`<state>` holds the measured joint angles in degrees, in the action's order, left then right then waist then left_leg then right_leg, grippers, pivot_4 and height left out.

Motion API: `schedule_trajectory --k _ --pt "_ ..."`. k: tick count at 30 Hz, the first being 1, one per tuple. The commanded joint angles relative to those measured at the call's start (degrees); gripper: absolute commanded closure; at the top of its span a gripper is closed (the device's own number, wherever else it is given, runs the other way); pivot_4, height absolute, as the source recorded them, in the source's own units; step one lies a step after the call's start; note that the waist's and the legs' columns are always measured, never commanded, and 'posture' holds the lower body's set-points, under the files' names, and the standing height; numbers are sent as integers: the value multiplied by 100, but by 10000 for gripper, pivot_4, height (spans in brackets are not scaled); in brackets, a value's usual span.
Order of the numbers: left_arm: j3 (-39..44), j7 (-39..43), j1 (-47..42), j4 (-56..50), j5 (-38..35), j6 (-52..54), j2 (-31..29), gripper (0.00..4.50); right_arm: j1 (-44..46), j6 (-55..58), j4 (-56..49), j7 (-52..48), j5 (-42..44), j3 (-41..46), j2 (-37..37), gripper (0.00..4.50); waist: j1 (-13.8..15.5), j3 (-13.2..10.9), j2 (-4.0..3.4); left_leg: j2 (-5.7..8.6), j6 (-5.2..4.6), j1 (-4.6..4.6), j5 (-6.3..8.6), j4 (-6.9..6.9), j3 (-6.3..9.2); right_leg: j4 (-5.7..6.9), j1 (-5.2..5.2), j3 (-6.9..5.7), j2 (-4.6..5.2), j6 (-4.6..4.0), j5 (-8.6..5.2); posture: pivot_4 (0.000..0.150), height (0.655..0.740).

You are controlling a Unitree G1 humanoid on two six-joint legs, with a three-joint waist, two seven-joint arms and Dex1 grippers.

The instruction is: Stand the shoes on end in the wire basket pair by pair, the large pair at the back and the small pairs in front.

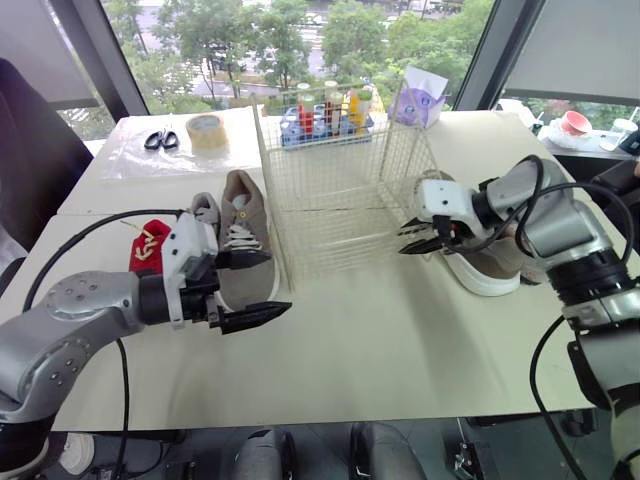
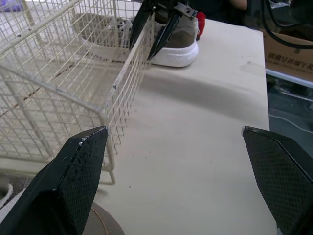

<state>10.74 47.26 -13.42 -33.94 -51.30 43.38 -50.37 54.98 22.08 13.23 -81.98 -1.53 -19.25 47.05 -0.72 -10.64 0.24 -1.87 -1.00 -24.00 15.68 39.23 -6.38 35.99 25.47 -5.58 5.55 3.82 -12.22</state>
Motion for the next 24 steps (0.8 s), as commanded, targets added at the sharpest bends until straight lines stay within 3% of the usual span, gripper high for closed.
schedule_trajectory --k 1,8,18,24 --pt "10 26 -100 -52 50 -132 39 0 -202 597 -1136 81 -59 31 158 33857 5 0 0 0 0 0 0 0 0 0 0 0 1 0 0 1500 7400" --pt "-14 24 -96 -78 108 -123 114 0 -786 1273 -2353 728 -131 97 56 33857 -15 0 0 1 0 4 0 0 -1 4 0 1 0 0 0 1500 7400" --pt "33 -30 -8 -142 75 -94 144 0 -1124 3427 -3652 1562 -3 82 -106 33857 4 1 2 1 4 7 -2 0 4 8 -2 1 0 -2 -1 1500 7400" --pt "24 -36 -15 -149 74 -84 166 0 -1316 4172 -4292 1848 164 -6 -1 33857 17 2 3 2 -3 7 2 0 8 8 -3 1 0 -2 -1 1500 7400"
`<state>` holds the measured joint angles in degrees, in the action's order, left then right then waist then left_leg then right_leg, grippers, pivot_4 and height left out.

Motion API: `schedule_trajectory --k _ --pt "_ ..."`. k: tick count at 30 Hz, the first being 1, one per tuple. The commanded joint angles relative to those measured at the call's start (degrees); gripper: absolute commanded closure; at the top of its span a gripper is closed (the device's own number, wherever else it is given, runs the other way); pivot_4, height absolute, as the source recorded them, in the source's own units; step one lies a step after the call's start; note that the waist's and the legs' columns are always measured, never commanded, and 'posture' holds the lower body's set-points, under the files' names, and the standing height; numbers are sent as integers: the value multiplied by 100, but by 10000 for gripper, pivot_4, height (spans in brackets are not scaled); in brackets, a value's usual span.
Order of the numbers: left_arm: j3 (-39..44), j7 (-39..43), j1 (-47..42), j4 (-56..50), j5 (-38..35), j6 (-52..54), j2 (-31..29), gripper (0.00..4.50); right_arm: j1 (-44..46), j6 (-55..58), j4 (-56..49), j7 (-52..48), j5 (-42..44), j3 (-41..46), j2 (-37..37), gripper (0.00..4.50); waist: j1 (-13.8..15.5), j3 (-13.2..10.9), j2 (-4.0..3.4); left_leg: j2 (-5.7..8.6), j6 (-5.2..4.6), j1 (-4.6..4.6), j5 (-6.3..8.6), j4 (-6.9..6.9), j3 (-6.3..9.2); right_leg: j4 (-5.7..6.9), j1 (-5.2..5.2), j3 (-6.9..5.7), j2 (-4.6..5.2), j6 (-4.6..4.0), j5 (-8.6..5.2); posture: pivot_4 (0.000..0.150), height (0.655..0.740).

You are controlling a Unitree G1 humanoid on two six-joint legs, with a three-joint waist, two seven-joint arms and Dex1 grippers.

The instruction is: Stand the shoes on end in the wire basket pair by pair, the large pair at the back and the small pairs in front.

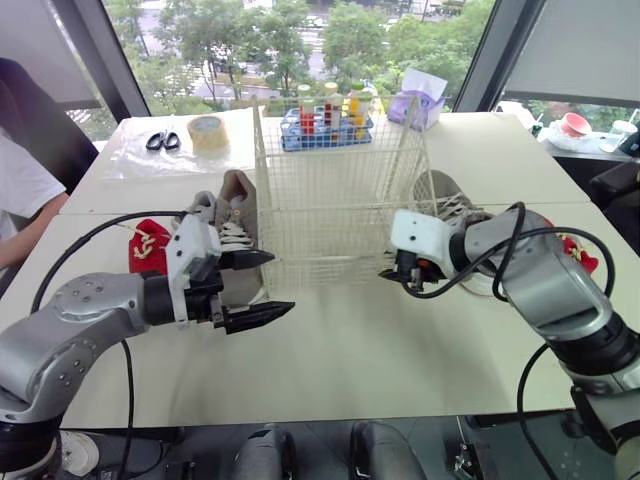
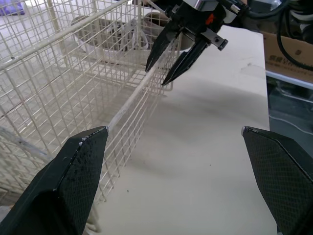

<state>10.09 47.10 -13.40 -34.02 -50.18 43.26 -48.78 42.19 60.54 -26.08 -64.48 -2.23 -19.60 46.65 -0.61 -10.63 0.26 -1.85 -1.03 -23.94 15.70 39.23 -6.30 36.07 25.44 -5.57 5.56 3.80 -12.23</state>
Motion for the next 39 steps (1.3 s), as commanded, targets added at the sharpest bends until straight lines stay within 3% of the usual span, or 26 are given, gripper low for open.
schedule_trajectory --k 1,12,30,33,38,39 --pt "92 -20 -10 -146 -42 -71 6 0 -57 422 -418 168 262 26 32 33857 6 0 1 0 -2 0 1 0 1 -1 -1 -1 0 0 0 1500 7400" --pt "51 -6 -59 -132 -32 -62 28 0 -288 55 -399 688 341 -266 238 33857 -3 9 15 1 -24 15 14 1 3 -2 -15 -1 0 0 -1 1500 7400" --pt "18 -42 -70 -144 -44 -43 39 0 -78 -103 -481 704 865 59 378 33857 1 9 15 0 -27 23 16 0 3 -4 -22 0 0 -2 -2 1500 7400" --pt "-16 -27 -95 -121 -22 -57 46 0 -53 -277 -378 766 870 126 380 25577 1 8 15 0 -27 23 16 0 3 -3 -21 0 0 -2 -2 1500 7400" --pt "-28 -24 -114 -126 -23 -47 52 0 3 -388 -256 869 922 222 333 1298 1 8 16 1 -27 23 16 0 3 -3 -21 0 0 -2 -2 1500 7400" --pt "-28 -25 -115 -128 -24 -46 53 0 14 -411 -241 888 923 231 333 535 0 8 15 0 -27 23 16 0 3 -3 -21 0 0 -2 -2 1500 7400"
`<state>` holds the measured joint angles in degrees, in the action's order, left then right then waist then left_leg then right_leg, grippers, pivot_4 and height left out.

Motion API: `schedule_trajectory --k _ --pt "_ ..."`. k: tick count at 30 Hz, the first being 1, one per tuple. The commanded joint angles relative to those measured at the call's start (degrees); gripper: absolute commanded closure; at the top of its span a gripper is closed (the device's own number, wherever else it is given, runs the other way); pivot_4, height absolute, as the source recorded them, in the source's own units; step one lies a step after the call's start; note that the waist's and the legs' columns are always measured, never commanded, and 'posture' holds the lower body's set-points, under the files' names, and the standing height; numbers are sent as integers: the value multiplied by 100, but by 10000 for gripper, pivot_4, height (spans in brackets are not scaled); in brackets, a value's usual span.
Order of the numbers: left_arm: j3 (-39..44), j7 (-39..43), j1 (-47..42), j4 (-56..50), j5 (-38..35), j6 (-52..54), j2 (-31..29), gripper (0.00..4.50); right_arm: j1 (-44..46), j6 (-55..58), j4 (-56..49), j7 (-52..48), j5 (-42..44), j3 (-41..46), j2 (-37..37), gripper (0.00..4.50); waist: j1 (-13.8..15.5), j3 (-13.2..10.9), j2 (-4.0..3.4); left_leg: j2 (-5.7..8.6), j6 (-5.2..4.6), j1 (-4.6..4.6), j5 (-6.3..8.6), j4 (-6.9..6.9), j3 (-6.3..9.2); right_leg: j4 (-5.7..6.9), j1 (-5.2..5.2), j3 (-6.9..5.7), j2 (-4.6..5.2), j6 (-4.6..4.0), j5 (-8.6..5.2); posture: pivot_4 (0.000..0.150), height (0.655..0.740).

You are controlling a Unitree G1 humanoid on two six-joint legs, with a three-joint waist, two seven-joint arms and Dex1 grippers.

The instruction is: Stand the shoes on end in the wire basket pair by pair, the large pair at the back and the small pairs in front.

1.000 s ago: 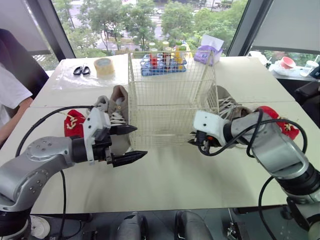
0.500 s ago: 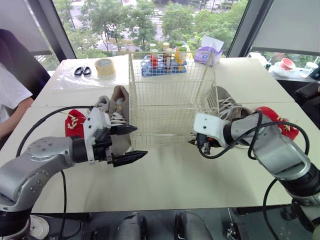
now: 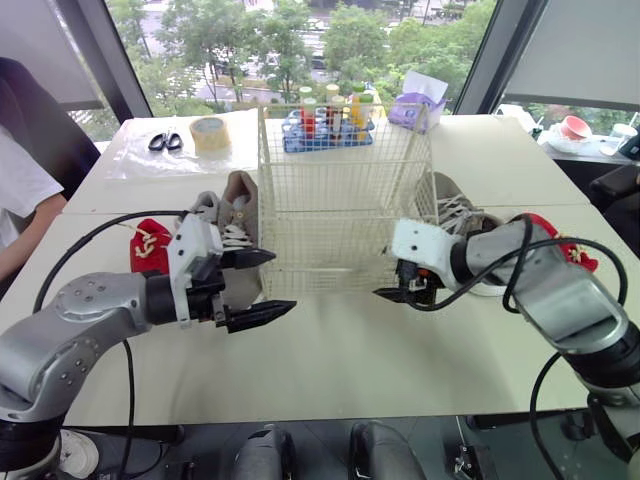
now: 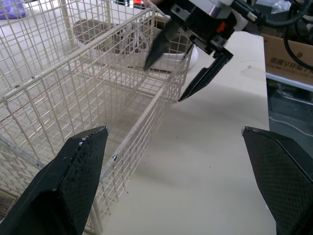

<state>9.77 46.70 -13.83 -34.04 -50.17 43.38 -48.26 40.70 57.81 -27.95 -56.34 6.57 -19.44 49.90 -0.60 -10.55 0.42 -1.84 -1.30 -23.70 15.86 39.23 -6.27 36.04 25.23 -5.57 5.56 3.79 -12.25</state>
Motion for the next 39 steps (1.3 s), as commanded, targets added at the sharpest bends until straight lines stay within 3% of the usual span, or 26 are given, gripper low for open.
schedule_trajectory --k 1,5,12,15,19,27,32,39 --pt "7 14 -67 -132 -27 -58 1 0 183 -137 -46 62 75 252 26 535 -1 0 0 0 0 0 0 0 0 0 0 0 0 0 0 1500 7400" --pt "37 1 -36 -165 -48 -47 -8 0 386 126 -131 -194 734 1018 33 535 4 -3 -1 0 0 0 0 0 0 0 0 0 0 0 0 1500 7400" --pt "269 4 15 -84 -181 -8 -54 0 1341 1657 507 61 2158 3588 -16 535 15 -5 -1 -2 -2 -1 2 -1 1 -1 2 0 0 -1 1 1500 7400" --pt "366 -6 -156 74 -341 34 -41 0 808 1398 704 705 1723 4038 239 535 55 1 9 0 -6 -2 5 -1 1 -5 -2 0 4 -20 -10 1500 7400" --pt "327 137 -583 388 -531 106 -50 0 -790 1277 490 1010 1575 4849 333 535 143 1 8 2 -9 -2 6 0 -2 -10 -6 1 4 -19 -10 1500 7400" --pt "-84 498 -1045 754 -242 32 -32 0 -2242 588 556 1791 1553 5332 -424 535 113 -3 -3 0 -9 2 5 -2 -12 -2 1 8 -5 2 0 1500 7400" --pt "-102 559 -1082 765 -200 44 -34 0 -2411 485 669 2013 1719 5211 -727 535 117 -3 -3 0 -9 2 5 -2 -11 -2 1 9 -4 2 0 1500 7400" --pt "4 523 -921 581 -153 70 -99 0 -2449 -385 1589 2314 1432 4559 -952 535 117 -2 -1 1 -10 3 5 -2 -10 -4 -2 9 -4 2 -1 1500 7400"
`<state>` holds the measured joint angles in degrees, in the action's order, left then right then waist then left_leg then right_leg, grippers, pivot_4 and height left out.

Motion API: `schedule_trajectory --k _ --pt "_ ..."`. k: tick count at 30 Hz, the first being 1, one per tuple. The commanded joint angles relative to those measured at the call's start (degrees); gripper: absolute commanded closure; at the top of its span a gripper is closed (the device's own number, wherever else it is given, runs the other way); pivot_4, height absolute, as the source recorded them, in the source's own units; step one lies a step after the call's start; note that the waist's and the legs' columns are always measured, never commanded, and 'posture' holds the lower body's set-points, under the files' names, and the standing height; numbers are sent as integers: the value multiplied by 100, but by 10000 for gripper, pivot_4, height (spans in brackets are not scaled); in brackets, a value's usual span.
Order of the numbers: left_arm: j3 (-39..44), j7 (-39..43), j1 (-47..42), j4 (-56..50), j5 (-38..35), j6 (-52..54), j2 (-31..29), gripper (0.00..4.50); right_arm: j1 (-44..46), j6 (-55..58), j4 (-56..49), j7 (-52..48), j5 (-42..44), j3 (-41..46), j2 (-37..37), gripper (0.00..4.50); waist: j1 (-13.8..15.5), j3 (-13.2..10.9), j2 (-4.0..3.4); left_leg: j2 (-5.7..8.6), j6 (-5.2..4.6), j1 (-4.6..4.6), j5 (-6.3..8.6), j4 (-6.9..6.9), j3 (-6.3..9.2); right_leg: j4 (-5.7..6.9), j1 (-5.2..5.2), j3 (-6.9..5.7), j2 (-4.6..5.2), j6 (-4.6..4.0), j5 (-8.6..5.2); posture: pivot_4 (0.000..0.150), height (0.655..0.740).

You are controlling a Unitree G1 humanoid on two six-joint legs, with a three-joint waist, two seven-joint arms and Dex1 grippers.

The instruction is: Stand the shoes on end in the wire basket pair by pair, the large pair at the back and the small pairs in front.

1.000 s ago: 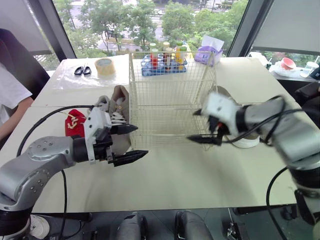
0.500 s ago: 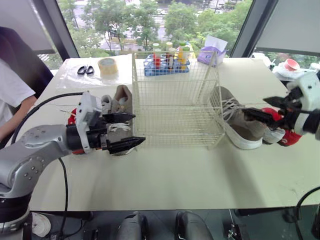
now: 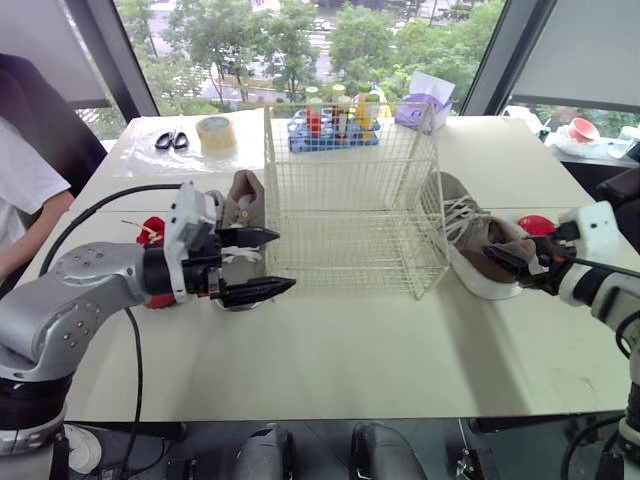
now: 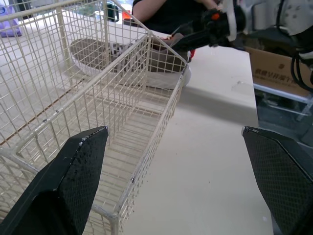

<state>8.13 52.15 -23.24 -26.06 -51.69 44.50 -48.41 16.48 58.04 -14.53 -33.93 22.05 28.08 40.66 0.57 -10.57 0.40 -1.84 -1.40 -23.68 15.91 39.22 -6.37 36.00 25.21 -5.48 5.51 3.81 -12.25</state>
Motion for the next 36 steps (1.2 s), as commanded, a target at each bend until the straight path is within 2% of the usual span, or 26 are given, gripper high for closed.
schedule_trajectory --k 1,10,13,19,21,22,27,32,36 --pt "186 -34 39 -237 -5 -37 -94 0 -45 -509 343 89 -135 -248 -38 535 -1 0 0 0 0 0 0 0 0 0 0 0 0 0 0 1500 7400" --pt "312 -78 249 -384 -32 -53 -197 0 -85 -991 930 355 -189 -428 -132 535 -2 1 1 -1 0 2 0 0 0 1 -1 0 -1 0 0 1500 7400" --pt "323 -67 267 -382 -22 -68 -210 0 -50 -1115 970 414 -118 -414 -207 9159 -9 1 1 -1 0 2 0 0 0 1 -2 0 0 0 0 1500 7400" --pt "288 -12 233 -328 49 -110 -206 0 -5 -1130 814 595 45 -317 -280 33850 -29 3 5 -2 1 20 0 0 0 -1 -20 0 -1 0 0 1500 7400" --pt "285 6 204 -305 63 -112 -200 0 17 -1059 680 644 142 -237 -265 41136 -26 3 5 -3 1 21 0 0 1 -1 -21 -1 0 -13 -8 1500 7400" --pt "292 16 178 -286 60 -107 -200 0 62 -980 582 703 206 -155 -255 43016 -25 2 4 -3 1 21 0 0 1 -1 -21 -1 0 -14 -9 1500 7400" --pt "472 -76 -121 -89 -205 32 -131 0 492 -525 116 1026 585 254 -109 43191 -9 -5 -6 -2 0 18 0 0 1 0 -18 0 0 -13 -8 1500 7400" --pt "711 -237 -776 468 -625 267 -84 0 1625 -357 -134 1477 762 521 211 43191 -14 -17 -26 0 0 9 0 0 -3 4 -3 3 0 1 1 1500 7400" --pt "709 -256 -1336 1061 -619 334 -103 0 2436 -459 -173 1525 904 517 465 43191 -7 -17 -26 0 0 6 0 -12 -2 4 3 2 -3 6 -3 1500 7400"
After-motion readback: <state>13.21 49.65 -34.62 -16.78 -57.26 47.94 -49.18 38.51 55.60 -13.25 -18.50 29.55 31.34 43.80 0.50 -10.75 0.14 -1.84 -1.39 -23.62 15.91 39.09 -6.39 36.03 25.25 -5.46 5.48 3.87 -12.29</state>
